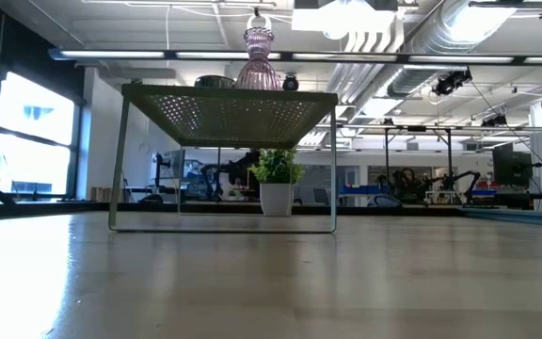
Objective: Pick & Place candle stick holders
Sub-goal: Put the transparent candle holder on the shelf
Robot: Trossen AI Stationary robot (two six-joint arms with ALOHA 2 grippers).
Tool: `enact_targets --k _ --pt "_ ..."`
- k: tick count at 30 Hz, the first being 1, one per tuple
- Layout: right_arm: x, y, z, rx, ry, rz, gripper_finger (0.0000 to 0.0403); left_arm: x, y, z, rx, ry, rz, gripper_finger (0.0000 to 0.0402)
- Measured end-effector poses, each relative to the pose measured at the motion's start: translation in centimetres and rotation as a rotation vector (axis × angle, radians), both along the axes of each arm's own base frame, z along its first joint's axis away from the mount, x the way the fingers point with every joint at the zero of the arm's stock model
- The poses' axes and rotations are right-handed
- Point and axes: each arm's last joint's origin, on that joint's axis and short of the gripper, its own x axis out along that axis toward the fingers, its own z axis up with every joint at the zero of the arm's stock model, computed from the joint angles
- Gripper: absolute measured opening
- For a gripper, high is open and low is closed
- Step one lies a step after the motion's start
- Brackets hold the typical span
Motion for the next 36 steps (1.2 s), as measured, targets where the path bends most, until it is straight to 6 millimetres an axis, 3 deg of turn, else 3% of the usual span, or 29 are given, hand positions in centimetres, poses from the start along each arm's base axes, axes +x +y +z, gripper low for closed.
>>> enact_targets --k 5,8,13,19,25,36 --pt "0.0 -0.1 0.1 -0.036 -0.012 -0.004 0.0208 0.7 2.2 -0.6 -0.058 0.036 0.013 0.0111" --pt "0.0 -0.1 0.1 -0.069 -0.021 -0.007 0.0208 2.1 3.4 -1.6 -0.102 0.054 -0.011 0.0111" --pt "0.0 -0.2 0.1 -0.097 -0.020 -0.004 0.0208 4.5 5.9 -4.5 -0.195 0.031 -0.079 0.0127" --pt "-0.1 -0.2 0.0 -0.096 0.003 0.013 0.0208 5.8 8.3 -9.2 -0.278 0.023 -0.092 0.0111" --pt "-0.1 -0.2 -0.1 -0.107 0.012 0.012 0.0208 6.9 9.6 -12.5 -0.341 0.053 -0.061 0.0118" --pt "0.1 -0.6 0.0 -0.127 -0.012 -0.027 0.0208 10.2 10.3 -15.2 -0.367 0.086 -0.113 0.0114"
